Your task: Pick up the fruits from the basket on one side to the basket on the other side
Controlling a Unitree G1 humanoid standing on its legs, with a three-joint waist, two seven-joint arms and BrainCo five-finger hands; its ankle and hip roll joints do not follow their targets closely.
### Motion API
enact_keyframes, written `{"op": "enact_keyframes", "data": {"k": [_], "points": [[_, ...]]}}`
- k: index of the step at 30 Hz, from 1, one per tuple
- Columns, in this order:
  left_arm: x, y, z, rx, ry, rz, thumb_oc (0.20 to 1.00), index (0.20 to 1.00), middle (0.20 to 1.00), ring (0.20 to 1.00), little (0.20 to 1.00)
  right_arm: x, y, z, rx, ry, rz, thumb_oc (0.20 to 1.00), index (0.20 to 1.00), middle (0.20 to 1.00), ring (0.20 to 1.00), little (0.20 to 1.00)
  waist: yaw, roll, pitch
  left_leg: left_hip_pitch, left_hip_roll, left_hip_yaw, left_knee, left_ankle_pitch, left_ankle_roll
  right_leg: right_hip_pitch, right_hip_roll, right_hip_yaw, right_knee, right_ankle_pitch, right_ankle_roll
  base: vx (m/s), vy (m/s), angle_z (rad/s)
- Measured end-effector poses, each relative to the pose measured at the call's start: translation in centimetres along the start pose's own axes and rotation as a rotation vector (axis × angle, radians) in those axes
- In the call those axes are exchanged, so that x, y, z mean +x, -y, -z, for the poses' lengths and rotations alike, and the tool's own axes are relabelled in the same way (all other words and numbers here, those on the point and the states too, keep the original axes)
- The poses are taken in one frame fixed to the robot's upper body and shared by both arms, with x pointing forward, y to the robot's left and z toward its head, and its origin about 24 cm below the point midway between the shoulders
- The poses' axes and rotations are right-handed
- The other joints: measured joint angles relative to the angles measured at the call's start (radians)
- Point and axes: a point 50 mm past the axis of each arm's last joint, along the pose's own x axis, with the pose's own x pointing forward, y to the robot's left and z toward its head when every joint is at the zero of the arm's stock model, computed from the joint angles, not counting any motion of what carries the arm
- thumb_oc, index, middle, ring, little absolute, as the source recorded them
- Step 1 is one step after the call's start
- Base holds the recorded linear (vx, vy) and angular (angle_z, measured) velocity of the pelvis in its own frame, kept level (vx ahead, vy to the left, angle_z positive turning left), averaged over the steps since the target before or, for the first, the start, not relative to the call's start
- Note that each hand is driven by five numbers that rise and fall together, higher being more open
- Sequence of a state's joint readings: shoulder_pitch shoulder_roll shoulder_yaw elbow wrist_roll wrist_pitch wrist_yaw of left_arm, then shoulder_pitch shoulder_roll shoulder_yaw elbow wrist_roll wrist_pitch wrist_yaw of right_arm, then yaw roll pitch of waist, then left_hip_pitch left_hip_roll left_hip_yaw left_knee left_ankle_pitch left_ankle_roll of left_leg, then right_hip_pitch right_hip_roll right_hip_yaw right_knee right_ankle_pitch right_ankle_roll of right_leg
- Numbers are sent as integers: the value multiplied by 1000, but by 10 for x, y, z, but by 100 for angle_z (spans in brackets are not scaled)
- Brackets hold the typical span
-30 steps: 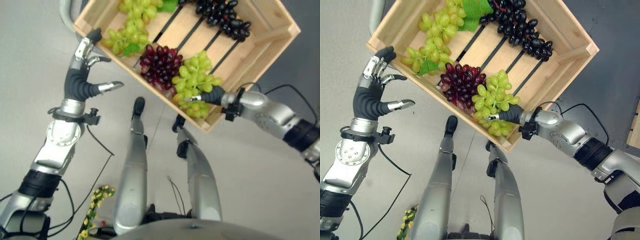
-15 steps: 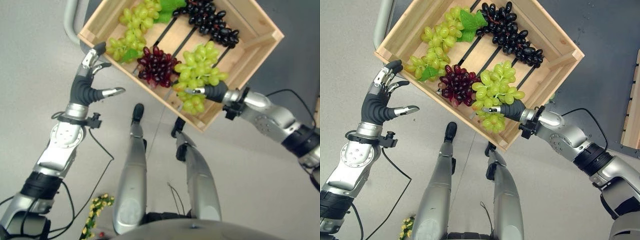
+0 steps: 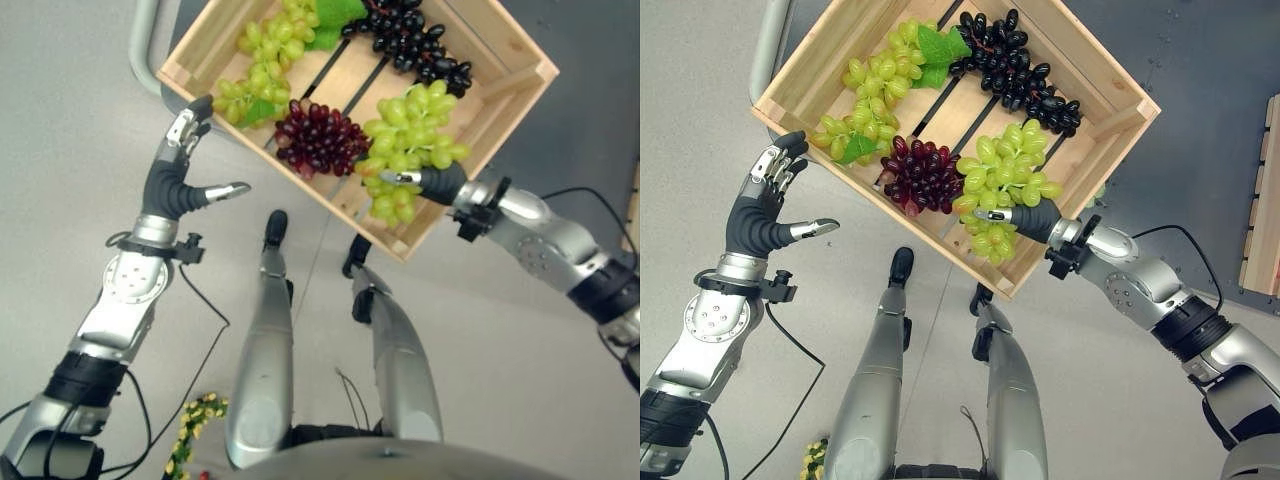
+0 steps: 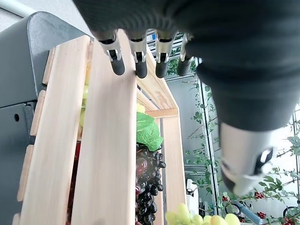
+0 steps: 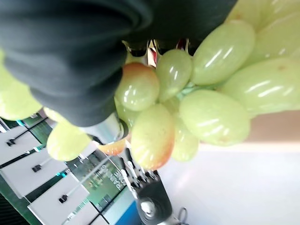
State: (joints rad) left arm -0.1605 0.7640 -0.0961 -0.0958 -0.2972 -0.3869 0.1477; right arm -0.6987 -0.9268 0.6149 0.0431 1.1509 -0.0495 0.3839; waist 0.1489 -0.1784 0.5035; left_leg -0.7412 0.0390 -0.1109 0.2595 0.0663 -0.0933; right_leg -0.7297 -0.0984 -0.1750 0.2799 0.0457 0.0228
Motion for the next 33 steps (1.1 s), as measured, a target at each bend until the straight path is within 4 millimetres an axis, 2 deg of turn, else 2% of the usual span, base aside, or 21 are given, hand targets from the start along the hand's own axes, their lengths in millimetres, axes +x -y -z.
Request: {"op": "enact_keyframes", "data": {"k": [5,9,14,16,20,29,33], "points": [[-1,0,2,0,-13,-1,1000,1000,1000,1000,1000,-5,3,-1,8,21,28,200,200,200,200,200,-1,0,3,16,-1,0,-2,0,0,15,-1,0,0,0,0,0,0,0],[-9,-1,16,9,-93,-9,1000,1000,1000,1000,1000,-8,6,-1,12,33,57,200,200,200,200,200,-2,2,6,67,-1,0,-15,0,0,60,-2,0,-1,-6,0,0,0,0],[-47,0,60,20,-367,-11,1000,1000,1000,1000,1000,-11,7,-3,9,53,72,200,200,200,200,200,6,15,16,147,-5,-2,-40,3,2,133,-7,-7,-1,-17,1,14,-18,5],[-59,1,66,18,-418,3,1000,1000,1000,1000,1000,-10,6,-5,5,58,65,200,200,200,200,200,10,18,18,183,-9,-4,-58,6,5,164,-13,-11,-2,-24,6,10,-12,9],[-64,3,70,14,-442,27,1000,1000,1000,1000,1000,-10,5,-7,1,66,58,200,200,200,200,200,20,22,21,231,-15,-5,-80,12,8,205,-22,-16,-5,-31,10,6,-4,7],[-57,12,67,-8,-418,102,1000,1000,1000,1000,1000,-20,14,-16,-29,83,118,200,200,200,200,200,42,83,37,310,-47,-64,-119,34,16,301,-57,-79,0,-57,23,7,-18,25],[-52,21,67,-19,-406,154,1000,1000,1000,1000,1000,-37,25,-22,-34,123,206,200,200,200,200,200,58,142,37,353,-70,-109,-132,42,21,363,-80,-123,6,-80,40,-5,15,35]]}}
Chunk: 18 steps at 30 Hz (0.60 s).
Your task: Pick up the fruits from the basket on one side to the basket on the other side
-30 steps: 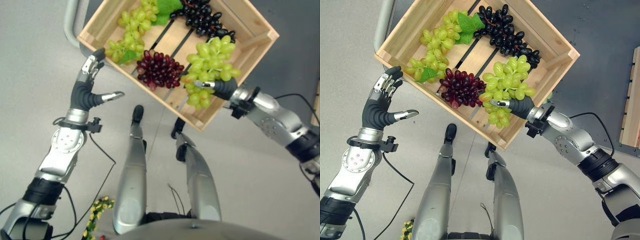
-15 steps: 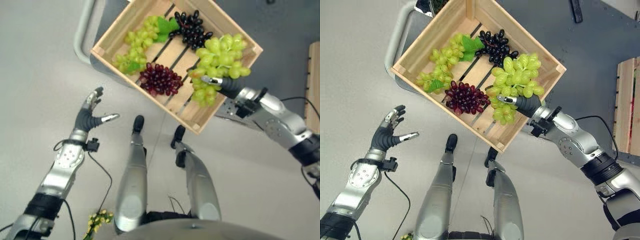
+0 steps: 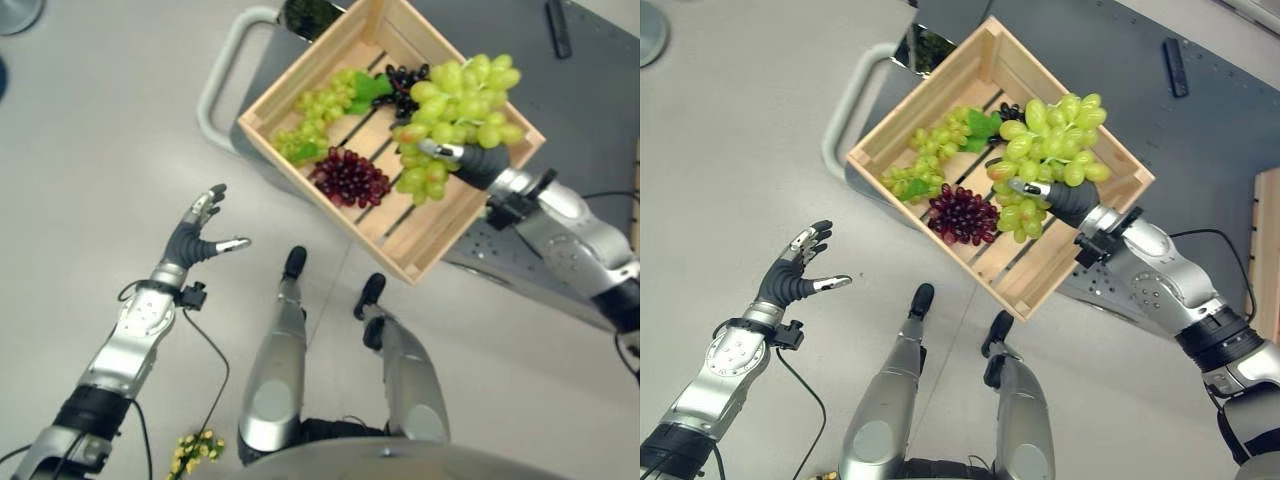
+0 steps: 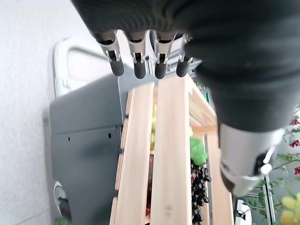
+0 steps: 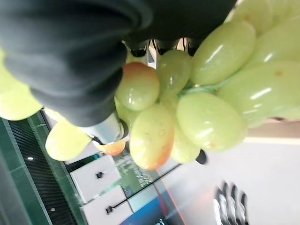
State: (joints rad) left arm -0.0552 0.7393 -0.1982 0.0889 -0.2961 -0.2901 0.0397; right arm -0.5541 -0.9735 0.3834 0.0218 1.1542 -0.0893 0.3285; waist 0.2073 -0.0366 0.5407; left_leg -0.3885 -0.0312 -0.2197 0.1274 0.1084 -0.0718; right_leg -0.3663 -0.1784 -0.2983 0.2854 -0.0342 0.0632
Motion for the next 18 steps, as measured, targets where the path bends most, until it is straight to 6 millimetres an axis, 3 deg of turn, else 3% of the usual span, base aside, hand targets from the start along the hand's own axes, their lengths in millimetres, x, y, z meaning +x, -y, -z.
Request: {"op": "enact_keyframes", "data": {"k": [5,14,18], "points": [[0,0,-1,20,-1,41,1000,1000,1000,1000,1000,-4,4,2,-1,-3,28,200,200,200,200,200,3,29,0,47,-18,-13,-15,6,9,61,-23,-26,-2,-12,12,16,27,22],[3,-4,-10,9,22,128,1000,1000,1000,1000,1000,-10,7,1,-24,-19,42,200,200,200,200,200,-7,33,-5,127,-24,-8,-19,-11,18,143,-33,-36,-11,-23,24,31,17,2],[3,-4,-9,-51,-2,182,1000,1000,1000,1000,1000,-14,8,7,-39,-49,49,200,200,200,200,200,-36,33,-12,170,-21,-3,-30,-13,21,186,-29,-35,-29,-21,25,43,2,-3]]}}
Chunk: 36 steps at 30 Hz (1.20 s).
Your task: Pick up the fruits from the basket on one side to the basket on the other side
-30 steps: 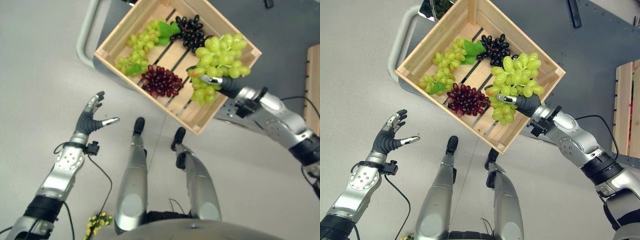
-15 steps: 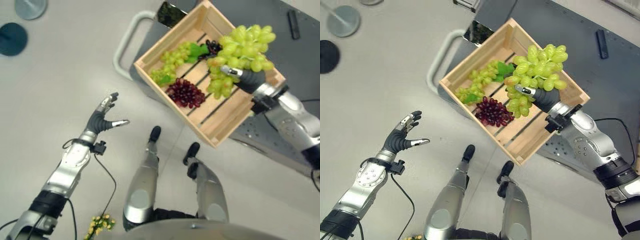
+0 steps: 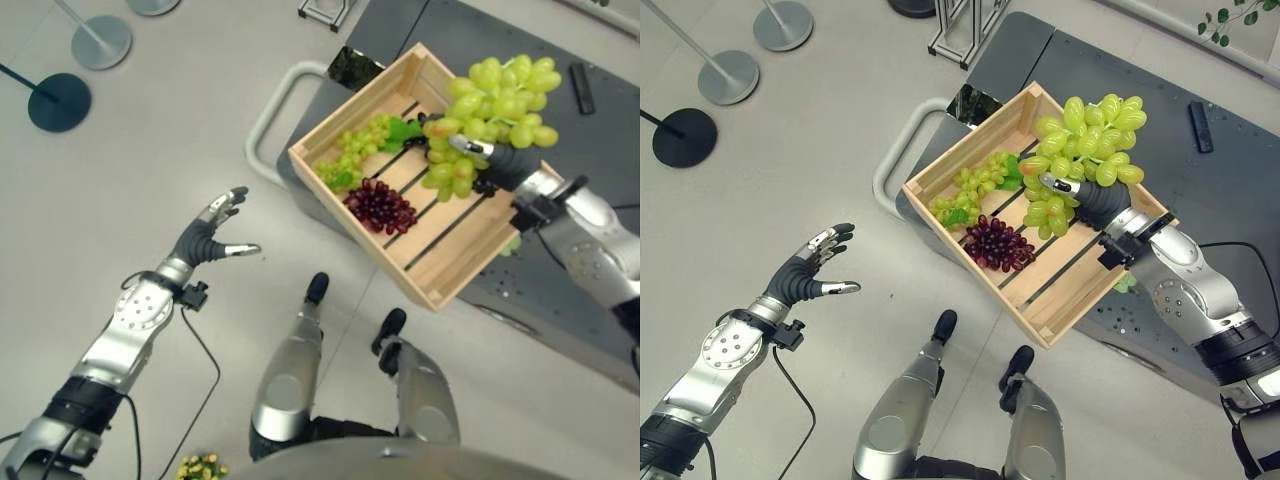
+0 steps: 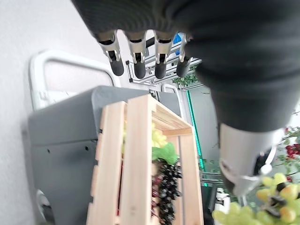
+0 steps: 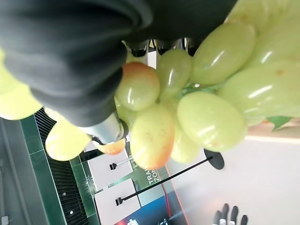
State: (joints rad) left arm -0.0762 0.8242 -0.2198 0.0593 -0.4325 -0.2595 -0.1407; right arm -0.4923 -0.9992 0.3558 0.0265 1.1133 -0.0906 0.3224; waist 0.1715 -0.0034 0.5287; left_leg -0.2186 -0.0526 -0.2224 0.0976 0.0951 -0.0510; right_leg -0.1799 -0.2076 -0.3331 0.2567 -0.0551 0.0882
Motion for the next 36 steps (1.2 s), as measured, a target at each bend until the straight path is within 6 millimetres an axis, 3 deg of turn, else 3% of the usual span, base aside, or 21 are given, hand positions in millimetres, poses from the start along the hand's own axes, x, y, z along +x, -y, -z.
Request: {"op": "enact_keyframes", "data": {"k": [2,10,12,13,16,24,33,36], "points": [[1,-5,-3,-27,0,26,1000,1000,1000,1000,1000,-2,0,4,6,-17,1,200,200,200,200,200,-19,-1,-6,35,5,3,-13,-1,0,37,7,4,-20,5,0,39,0,-7],[1,-7,-12,-108,10,114,1000,1000,1000,1000,1000,-21,0,29,37,-113,19,200,200,200,200,200,-77,-5,-163,120,32,40,-78,-2,3,112,41,26,-111,30,-2,56,5,-16],[-1,-8,-16,-117,11,153,1000,1000,1000,1000,1000,-34,0,40,72,-144,40,200,200,200,200,200,-78,-10,-194,178,40,62,-103,-9,3,159,52,44,-142,34,-2,61,9,-28],[-1,-8,-16,-128,6,169,1000,1000,1000,1000,1000,-42,-1,50,96,-183,46,200,200,200,200,200,-104,-15,-242,181,45,70,-110,-13,3,164,59,50,-159,36,0,62,-1,-17],[-4,-8,-14,-146,-16,194,1000,1000,1000,1000,1000,-51,-4,61,105,-236,37,200,200,200,200,200,-119,-25,-292,213,53,96,-126,-19,0,188,73,72,-191,48,-4,51,1,-29],[-9,-7,-10,-140,-50,246,1000,1000,1000,1000,1000,-62,-7,72,102,-310,21,200,200,200,200,200,-140,-33,-359,280,85,160,-161,-28,-9,223,108,132,-238,64,-12,64,-5,-27],[-17,2,-5,-126,-147,387,1000,1000,1000,1000,1000,-63,-13,75,93,-327,-35,200,200,200,200,200,-160,-34,-392,297,86,166,-178,-28,-10,249,113,136,-284,83,-15,18,-6,-2],[-8,4,-12,-99,-141,437,1000,1000,1000,1000,1000,-60,-21,83,101,-361,-77,200,200,200,200,200,-158,-34,-393,307,87,166,-179,-28,-10,267,115,136,-298,89,-17,0,0,0]]}}
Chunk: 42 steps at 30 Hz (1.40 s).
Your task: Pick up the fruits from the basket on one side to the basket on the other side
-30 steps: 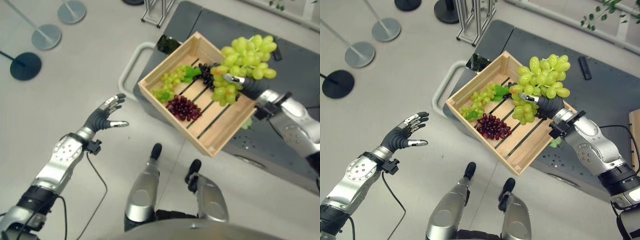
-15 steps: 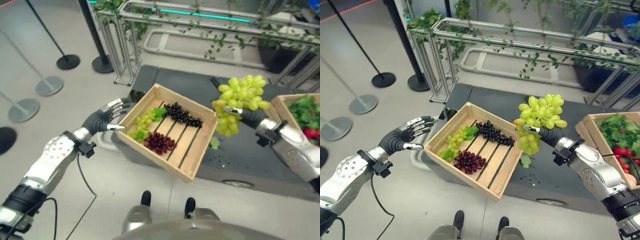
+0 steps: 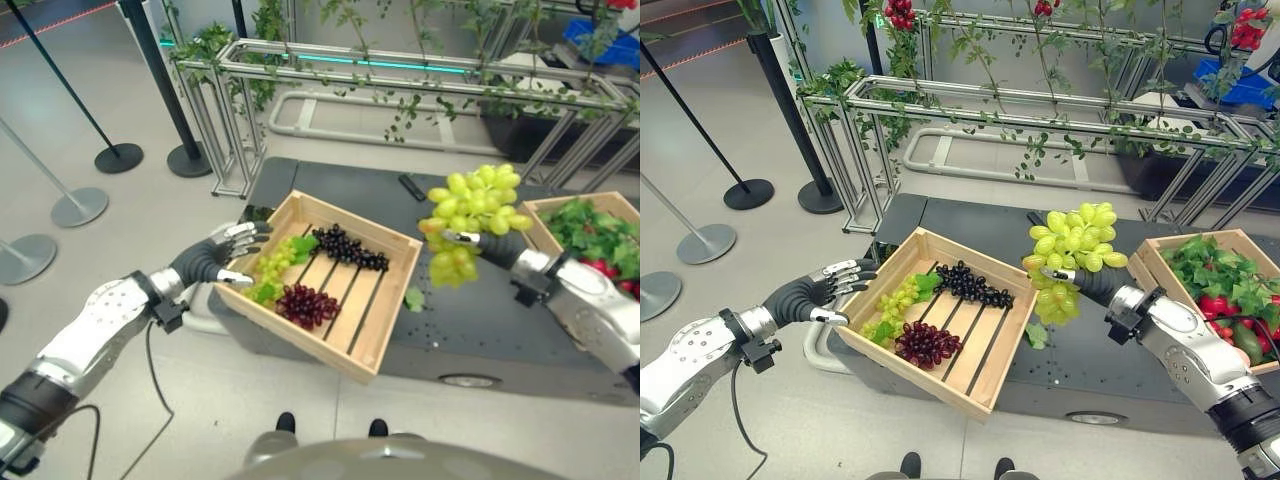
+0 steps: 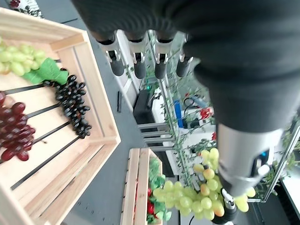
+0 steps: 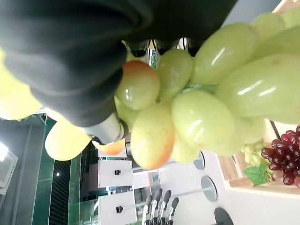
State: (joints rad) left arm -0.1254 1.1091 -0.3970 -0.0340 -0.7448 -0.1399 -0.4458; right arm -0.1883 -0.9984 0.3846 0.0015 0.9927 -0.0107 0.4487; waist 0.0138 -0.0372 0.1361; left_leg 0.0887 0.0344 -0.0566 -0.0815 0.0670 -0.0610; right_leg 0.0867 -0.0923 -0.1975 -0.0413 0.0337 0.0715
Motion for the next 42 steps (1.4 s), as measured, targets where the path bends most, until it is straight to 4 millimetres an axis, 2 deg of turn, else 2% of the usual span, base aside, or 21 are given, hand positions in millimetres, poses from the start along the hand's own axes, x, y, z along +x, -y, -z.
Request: {"op": "enact_keyframes", "data": {"k": [4,7,10,13,29,36,42], "points": [[14,-1,-17,39,32,65,1000,1000,1000,1000,1000,12,-11,1,-29,-29,-70,200,200,200,200,200,-3,5,-13,8,0,2,-3,-1,-1,6,0,2,-1,0,2,0,3,-1],[23,0,-29,83,50,111,1000,1000,1000,1000,1000,23,-21,-9,-68,-8,-133,200,200,200,200,200,-3,11,-26,8,0,4,-3,-1,-1,6,0,9,-1,0,2,-1,3,-1],[31,3,-37,114,61,158,1000,1000,1000,1000,1000,34,-30,-16,-103,1,-195,200,200,200,200,200,-22,17,-38,10,0,7,-4,-1,-1,6,0,14,-1,2,1,0,0,0],[37,8,-43,139,65,200,1000,1000,1000,1000,1000,39,-36,-20,-117,7,-229,200,200,200,200,200,-25,19,-42,11,0,9,-4,-1,-1,5,1,17,-1,2,1,-1,3,-2],[48,31,-36,130,21,347,1000,1000,1000,1000,1000,56,-64,-5,-30,27,-329,200,200,200,200,200,-28,28,-68,18,2,24,-4,-2,-2,3,1,25,-1,6,0,-1,2,-2],[57,40,-37,68,30,392,1000,1000,1000,1000,1000,61,-76,-12,-102,38,-392,200,200,200,200,200,-30,32,-74,13,2,26,-4,-2,-2,-4,1,26,0,6,0,0,0,0],[62,50,-29,37,4,432,1000,1000,1000,1000,1000,67,-86,-11,-145,24,-439,200,200,200,200,200,-53,32,-75,11,2,27,-4,-2,-1,-5,2,27,0,7,-1,0,0,0]]}}
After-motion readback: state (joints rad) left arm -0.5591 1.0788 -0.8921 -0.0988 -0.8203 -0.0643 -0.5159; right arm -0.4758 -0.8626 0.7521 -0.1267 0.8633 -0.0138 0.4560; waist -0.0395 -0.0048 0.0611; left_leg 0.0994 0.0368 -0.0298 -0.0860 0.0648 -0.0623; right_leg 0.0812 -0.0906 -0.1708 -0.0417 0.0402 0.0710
